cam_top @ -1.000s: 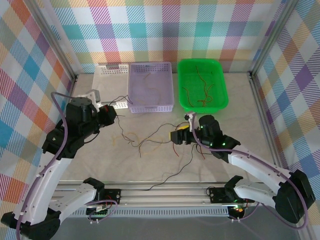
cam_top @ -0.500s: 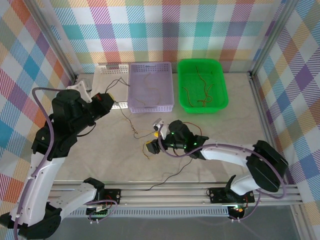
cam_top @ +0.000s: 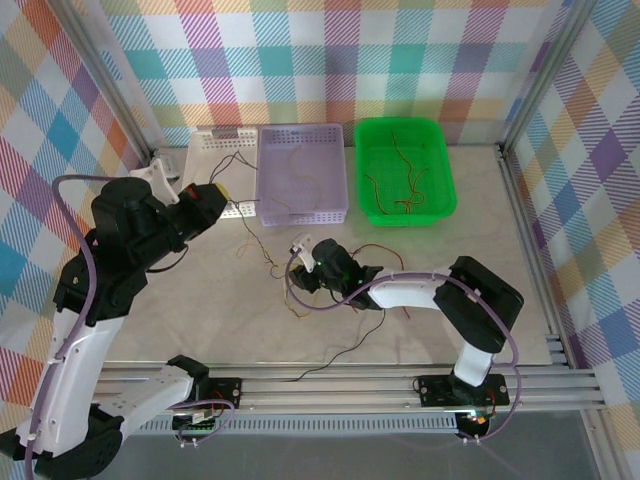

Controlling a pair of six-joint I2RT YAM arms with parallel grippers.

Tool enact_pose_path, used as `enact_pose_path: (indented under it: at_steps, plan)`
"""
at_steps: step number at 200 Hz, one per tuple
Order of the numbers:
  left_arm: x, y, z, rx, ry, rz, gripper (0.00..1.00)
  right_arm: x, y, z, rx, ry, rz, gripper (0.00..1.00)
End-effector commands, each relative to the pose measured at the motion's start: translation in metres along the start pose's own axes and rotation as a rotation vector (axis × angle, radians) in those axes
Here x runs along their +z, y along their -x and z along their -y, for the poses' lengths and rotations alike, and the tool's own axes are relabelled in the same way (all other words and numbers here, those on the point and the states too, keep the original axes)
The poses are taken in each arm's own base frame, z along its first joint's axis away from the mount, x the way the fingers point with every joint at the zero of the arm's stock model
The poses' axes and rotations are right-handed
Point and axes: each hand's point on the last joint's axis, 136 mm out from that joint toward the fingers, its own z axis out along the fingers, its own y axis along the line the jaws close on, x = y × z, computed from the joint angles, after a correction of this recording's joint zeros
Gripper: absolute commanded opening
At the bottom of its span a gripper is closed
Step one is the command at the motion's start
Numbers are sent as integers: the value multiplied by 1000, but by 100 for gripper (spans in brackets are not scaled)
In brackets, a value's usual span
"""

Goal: Untangle the cables

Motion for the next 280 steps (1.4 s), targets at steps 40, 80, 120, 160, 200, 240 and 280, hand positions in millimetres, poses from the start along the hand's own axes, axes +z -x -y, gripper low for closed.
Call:
enact_pose_path:
  at_steps: [40, 80, 120, 160, 200, 240, 280]
  plan:
    - [-42, 9, 13, 84, -7, 31, 0, 0, -15, 26, 27, -108, -35, 0]
    - [-64, 20, 11, 163, 49, 68, 0, -9, -56, 54, 122, -203, -142, 0]
    - [-76, 32, 4, 244, 122, 112, 0, -31, -92, 93, 245, -309, -240, 0]
    - [-72, 39, -7, 294, 194, 141, 0, -49, -82, 100, 294, -298, -209, 0]
    - [-55, 57, -18, 360, 295, 193, 0, -71, -44, 83, 307, -190, -100, 0]
    - [-34, 81, -25, 424, 391, 269, 0, -100, -14, 69, 284, -109, -21, 0]
    - [3, 107, -20, 495, 422, 325, 0, -127, 8, 61, 258, -67, 48, 0]
